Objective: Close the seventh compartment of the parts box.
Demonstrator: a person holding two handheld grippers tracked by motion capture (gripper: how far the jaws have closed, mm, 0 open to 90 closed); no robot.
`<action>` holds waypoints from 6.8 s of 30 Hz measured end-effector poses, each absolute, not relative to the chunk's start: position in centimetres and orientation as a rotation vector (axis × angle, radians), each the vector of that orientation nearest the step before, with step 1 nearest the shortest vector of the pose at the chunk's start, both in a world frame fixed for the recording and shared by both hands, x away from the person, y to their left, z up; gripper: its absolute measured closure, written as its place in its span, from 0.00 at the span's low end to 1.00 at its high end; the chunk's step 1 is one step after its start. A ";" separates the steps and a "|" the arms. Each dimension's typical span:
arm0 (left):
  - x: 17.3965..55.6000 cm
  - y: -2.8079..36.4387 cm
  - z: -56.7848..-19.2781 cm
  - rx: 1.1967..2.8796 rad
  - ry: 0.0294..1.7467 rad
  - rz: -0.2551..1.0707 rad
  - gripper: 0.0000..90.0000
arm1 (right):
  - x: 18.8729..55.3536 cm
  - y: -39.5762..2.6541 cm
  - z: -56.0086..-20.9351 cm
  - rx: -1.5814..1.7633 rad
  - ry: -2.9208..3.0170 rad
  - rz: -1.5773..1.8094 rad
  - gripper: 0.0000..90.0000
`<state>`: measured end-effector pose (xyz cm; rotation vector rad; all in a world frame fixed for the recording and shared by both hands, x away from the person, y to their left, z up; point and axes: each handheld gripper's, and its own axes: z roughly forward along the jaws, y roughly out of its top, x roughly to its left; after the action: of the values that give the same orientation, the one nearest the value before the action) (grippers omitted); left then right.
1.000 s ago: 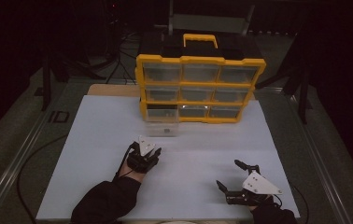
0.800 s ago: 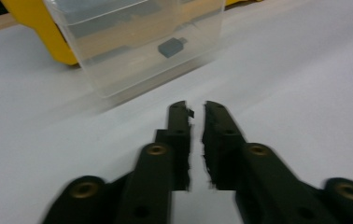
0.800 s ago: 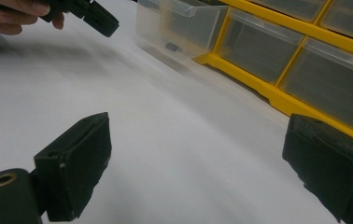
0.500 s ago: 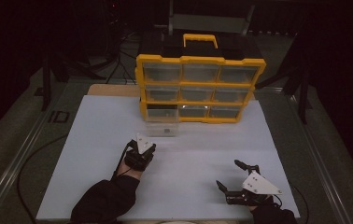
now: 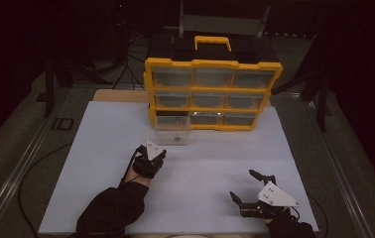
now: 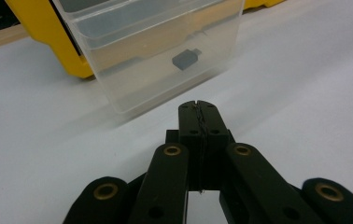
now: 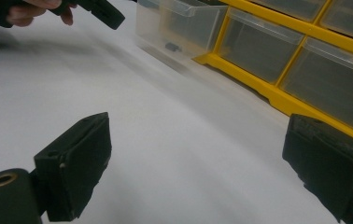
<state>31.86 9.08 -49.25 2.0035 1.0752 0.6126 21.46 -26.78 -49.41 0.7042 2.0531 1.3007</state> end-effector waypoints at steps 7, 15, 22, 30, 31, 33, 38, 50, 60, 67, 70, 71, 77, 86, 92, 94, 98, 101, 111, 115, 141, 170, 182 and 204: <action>32.5 8.9 -49.6 2.008 1.070 0.617 1.00 | 21.5 -26.8 -49.4 0.707 2.051 1.302 0.09; 33.1 8.7 -49.7 1.998 1.075 0.613 1.00 | 21.5 -26.8 -49.4 0.707 2.048 1.302 0.09; 33.7 8.4 -49.9 2.019 1.067 0.611 1.00 | 21.5 -26.8 -49.4 0.707 2.048 1.301 0.09; 34.4 8.1 -50.1 2.016 1.088 0.603 1.00 | 21.5 -26.9 -49.4 0.707 2.048 1.299 0.09; 34.4 8.1 -50.1 2.016 1.088 0.603 1.00 | 21.5 -26.9 -49.4 0.707 2.048 1.299 0.09; 34.6 8.0 -50.1 2.020 1.089 0.609 1.00 | 21.5 -26.9 -49.4 0.705 2.047 1.299 0.09; 35.0 8.0 -50.1 2.008 1.090 0.610 1.00 | 21.5 -26.9 -49.4 0.705 2.047 1.299 0.09; 35.7 8.0 -49.9 2.000 1.094 0.611 1.00 | 21.5 -26.9 -49.4 0.706 2.046 1.297 0.09; 36.2 7.7 -50.0 2.009 1.095 0.609 1.00 | 21.5 -27.0 -49.4 0.712 2.043 1.301 0.09; 36.7 7.9 -49.8 2.008 1.105 0.608 1.00 | 21.5 -27.0 -49.4 0.710 2.044 1.302 0.09; 36.9 7.9 -49.7 2.021 1.096 0.604 1.00 | 21.5 -27.0 -49.4 0.710 2.043 1.301 0.09; 36.9 7.9 -49.7 2.023 1.095 0.605 1.00 | 21.5 -27.0 -49.4 0.711 2.042 1.301 0.09; 37.3 7.8 -49.6 2.015 1.100 0.626 1.00 | 21.5 -27.0 -49.4 0.712 2.040 1.300 0.09; 37.8 7.7 -49.6 2.023 1.095 0.629 1.00 | 21.5 -27.0 -49.4 0.715 2.039 1.299 0.09; 38.2 7.7 -49.6 2.016 1.099 0.627 1.00 | 21.5 -27.0 -49.4 0.717 2.039 1.296 0.09; 38.4 7.7 -49.6 2.013 1.101 0.627 1.00 | 21.5 -27.1 -49.4 0.716 2.039 1.297 0.09; 38.5 7.7 -49.6 2.014 1.099 0.628 1.00 | 21.5 -27.0 -49.4 0.717 2.040 1.297 0.09; 38.8 7.6 -49.6 2.018 1.100 0.629 1.00 | 21.5 -27.0 -49.4 0.715 2.040 1.296 0.09; 39.6 7.3 -49.7 2.020 1.111 0.636 1.00 | 21.5 -27.1 -49.4 0.717 2.040 1.297 0.09; 39.9 7.2 -49.6 2.018 1.114 0.637 1.00 | 21.5 -27.0 -49.4 0.717 2.040 1.298 0.09; 41.9 6.8 -49.4 2.000 1.121 0.661 1.00 | 21.5 -27.1 -49.4 0.721 2.040 1.294 0.09; 44.2 6.2 -49.2 1.977 1.121 0.723 1.00 | 21.7 -27.1 -49.5 0.728 2.040 1.298 0.09; 44.7 6.1 -49.0 1.984 1.116 0.742 1.00 | 21.7 -27.1 -49.5 0.727 2.041 1.297 0.09; 43.5 6.6 -48.6 2.013 1.112 0.683 1.00 | 21.7 -27.1 -49.5 0.729 2.040 1.294 0.09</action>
<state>43.54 6.61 -48.62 2.0128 1.1117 0.6828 21.66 -27.13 -49.48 0.7292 2.0400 1.2938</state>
